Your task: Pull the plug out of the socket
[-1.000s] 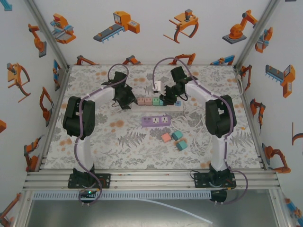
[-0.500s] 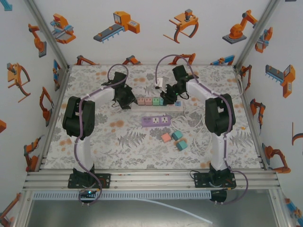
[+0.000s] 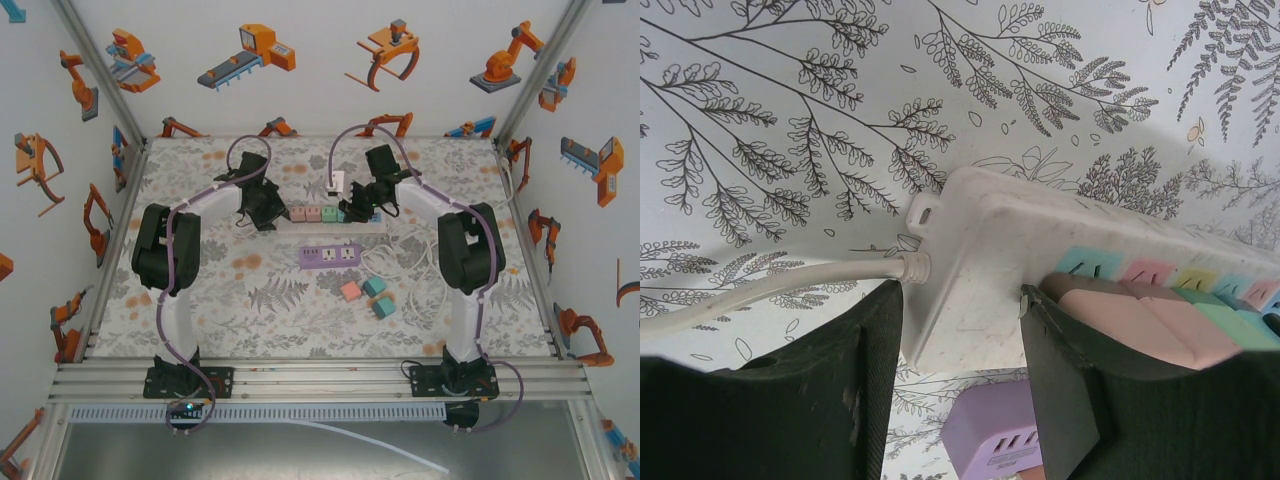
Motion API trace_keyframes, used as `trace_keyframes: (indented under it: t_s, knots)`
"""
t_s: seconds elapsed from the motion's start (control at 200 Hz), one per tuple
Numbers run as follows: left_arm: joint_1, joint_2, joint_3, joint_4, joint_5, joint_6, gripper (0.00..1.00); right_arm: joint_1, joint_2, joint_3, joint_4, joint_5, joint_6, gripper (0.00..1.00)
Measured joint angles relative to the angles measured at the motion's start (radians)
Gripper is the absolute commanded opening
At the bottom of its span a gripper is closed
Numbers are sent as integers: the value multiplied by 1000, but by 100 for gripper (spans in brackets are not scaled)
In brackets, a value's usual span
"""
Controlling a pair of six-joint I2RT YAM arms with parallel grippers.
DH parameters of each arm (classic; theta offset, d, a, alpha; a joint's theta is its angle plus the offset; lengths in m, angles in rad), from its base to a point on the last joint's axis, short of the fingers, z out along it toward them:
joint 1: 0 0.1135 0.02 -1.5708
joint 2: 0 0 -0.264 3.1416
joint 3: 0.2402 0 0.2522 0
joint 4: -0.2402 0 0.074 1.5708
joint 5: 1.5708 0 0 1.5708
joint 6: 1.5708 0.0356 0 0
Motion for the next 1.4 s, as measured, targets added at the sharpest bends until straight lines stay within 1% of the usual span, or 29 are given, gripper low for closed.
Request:
trace_keyframes:
  t_s: [0.075, 0.18, 0.431, 0.711, 0.841, 0.941, 1.116, 1.402]
  knots:
    - [0, 0, 6, -9, -8, 1, 49, -1, -1, -1, 15, -8, 20, 0]
    - [2, 0, 14, -24, -19, 0, 49, -12, -3, -2, 37, -53, 64, 0]
    - [4, 0, 16, -31, -17, 1, 49, -9, -13, -7, 2, -60, -13, 0]
    - [13, 0, 20, -42, 7, 1, 49, -24, -17, 16, -35, -107, 58, 0]
    - [13, 0, 19, -42, 6, 5, 49, -24, -17, 16, -48, -106, 59, 0]
    - [13, 0, 19, -42, 3, 8, 49, -21, -18, 16, -72, -100, 15, 0]
    - [11, 0, 19, -49, -13, 8, 48, 6, -52, 16, -83, -38, -34, 0]
    - [5, 0, 20, -49, -21, 8, 49, 21, -78, 72, -54, -16, 37, 0]
